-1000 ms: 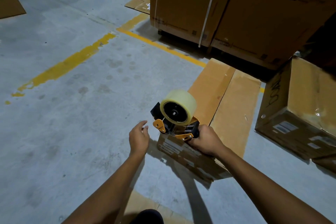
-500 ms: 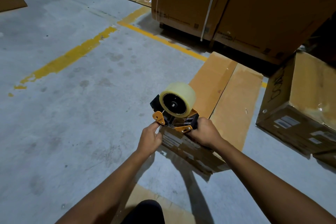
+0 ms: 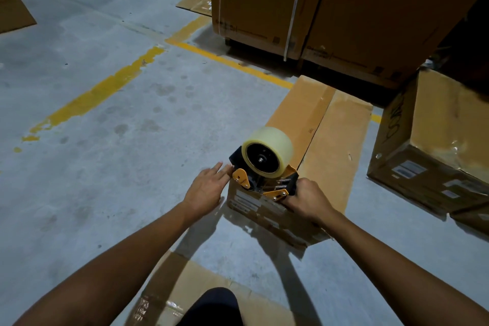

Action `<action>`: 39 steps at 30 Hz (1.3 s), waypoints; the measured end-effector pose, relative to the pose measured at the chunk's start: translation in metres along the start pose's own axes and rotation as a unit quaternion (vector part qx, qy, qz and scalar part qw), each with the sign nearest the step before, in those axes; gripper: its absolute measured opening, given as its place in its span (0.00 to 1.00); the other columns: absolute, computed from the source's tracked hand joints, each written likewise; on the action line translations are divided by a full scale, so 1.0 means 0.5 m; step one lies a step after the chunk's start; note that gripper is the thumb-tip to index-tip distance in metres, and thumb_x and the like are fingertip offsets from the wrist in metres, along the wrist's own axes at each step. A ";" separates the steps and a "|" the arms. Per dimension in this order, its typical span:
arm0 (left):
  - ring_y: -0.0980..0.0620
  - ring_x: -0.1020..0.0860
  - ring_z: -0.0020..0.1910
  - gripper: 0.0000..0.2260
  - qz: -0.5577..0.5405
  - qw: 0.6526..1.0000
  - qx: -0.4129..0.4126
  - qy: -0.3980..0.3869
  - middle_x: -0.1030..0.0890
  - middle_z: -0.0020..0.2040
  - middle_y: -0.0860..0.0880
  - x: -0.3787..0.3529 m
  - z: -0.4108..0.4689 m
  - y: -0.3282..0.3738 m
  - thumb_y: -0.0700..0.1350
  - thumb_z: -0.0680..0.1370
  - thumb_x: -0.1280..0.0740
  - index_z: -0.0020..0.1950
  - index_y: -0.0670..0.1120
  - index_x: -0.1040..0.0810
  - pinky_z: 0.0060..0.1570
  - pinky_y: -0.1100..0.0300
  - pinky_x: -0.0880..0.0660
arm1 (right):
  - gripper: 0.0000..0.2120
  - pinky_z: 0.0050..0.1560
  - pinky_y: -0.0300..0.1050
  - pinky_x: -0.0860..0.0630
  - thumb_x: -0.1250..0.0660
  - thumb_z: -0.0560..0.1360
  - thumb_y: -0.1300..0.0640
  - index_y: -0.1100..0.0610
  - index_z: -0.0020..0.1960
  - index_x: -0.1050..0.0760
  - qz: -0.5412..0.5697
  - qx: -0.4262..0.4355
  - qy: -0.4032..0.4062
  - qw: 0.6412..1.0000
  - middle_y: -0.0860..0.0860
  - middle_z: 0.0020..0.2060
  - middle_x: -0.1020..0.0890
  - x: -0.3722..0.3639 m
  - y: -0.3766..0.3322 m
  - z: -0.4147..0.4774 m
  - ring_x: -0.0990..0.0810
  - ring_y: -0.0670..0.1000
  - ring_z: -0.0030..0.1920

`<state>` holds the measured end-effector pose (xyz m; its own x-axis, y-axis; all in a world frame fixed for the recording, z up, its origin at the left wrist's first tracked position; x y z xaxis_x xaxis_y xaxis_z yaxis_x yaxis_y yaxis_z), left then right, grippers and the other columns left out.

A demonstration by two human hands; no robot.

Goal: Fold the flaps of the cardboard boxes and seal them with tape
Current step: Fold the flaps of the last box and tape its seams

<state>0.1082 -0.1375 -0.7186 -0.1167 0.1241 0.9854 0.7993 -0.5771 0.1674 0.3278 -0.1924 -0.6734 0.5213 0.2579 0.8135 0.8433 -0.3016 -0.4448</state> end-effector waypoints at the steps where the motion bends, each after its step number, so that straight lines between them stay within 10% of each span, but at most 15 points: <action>1: 0.43 0.37 0.77 0.32 0.004 1.000 -0.014 0.009 0.35 0.78 0.44 0.006 -0.004 0.006 0.35 0.70 0.29 0.74 0.44 0.30 0.71 0.46 0.33 | 0.12 0.30 0.49 0.33 0.27 0.74 0.53 0.61 0.39 0.22 -0.002 -0.001 0.006 1.000 0.57 0.33 0.20 -0.002 -0.003 -0.003 0.24 0.53 0.33; 9: 0.41 0.26 0.65 0.29 -0.076 0.992 -0.103 0.005 0.24 0.67 0.42 0.019 -0.001 0.003 0.39 0.64 0.41 0.65 0.44 0.23 0.62 0.42 0.26 | 0.10 0.29 0.45 0.35 0.29 0.73 0.57 0.56 0.36 0.28 -0.044 0.009 0.007 0.999 0.52 0.30 0.26 -0.003 -0.005 -0.007 0.25 0.54 0.32; 19: 0.51 0.58 0.79 0.39 0.075 0.989 -0.126 -0.021 0.47 0.81 0.48 0.013 0.012 0.042 0.43 0.71 0.35 0.81 0.46 0.45 0.77 0.47 0.55 | 0.05 0.28 0.48 0.29 0.31 0.70 0.57 0.58 0.41 0.25 -0.068 -0.041 0.023 0.997 0.55 0.32 0.22 0.036 0.155 -0.073 0.24 0.53 0.32; 25: 0.42 0.28 0.69 0.23 0.062 0.974 -0.219 -0.009 0.22 0.66 0.41 -0.008 0.021 0.173 0.44 0.68 0.33 0.63 0.43 0.23 0.76 0.46 0.50 | 0.10 0.27 0.46 0.34 0.29 0.72 0.53 0.56 0.38 0.28 -0.087 -0.026 0.026 0.996 0.53 0.32 0.24 0.044 0.141 -0.073 0.25 0.53 0.31; 36: 0.47 0.48 0.80 0.38 0.048 0.982 -0.180 -0.025 0.46 0.81 0.44 -0.026 0.022 0.190 0.45 0.73 0.36 0.81 0.43 0.46 0.78 0.50 0.53 | 0.13 0.31 0.52 0.25 0.32 0.72 0.45 0.54 0.40 0.24 -0.103 -0.049 0.050 0.992 0.52 0.32 0.20 0.086 0.281 -0.166 0.22 0.53 0.32; 39: 0.44 0.42 0.79 0.31 0.034 0.976 -0.212 -0.036 0.39 0.78 0.42 -0.024 0.016 0.281 0.45 0.73 0.36 0.77 0.41 0.35 0.78 0.50 0.49 | 0.10 0.30 0.49 0.28 0.32 0.72 0.49 0.56 0.40 0.24 -0.103 -0.046 0.054 0.992 0.53 0.33 0.21 0.089 0.265 -0.167 0.22 0.54 0.33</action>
<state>0.2266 -0.2137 -0.7070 -0.0175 0.1209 0.9925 0.4854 -0.8668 0.1141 0.4521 -0.2974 -0.6649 0.3173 0.2250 0.9213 0.9127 -0.3361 -0.2322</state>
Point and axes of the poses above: each hand's wrist, its own z-axis towards the middle knuckle, its own x-axis out of the back of the hand, y = z × x, the point moved 8 cm from there along z, towards the middle knuckle
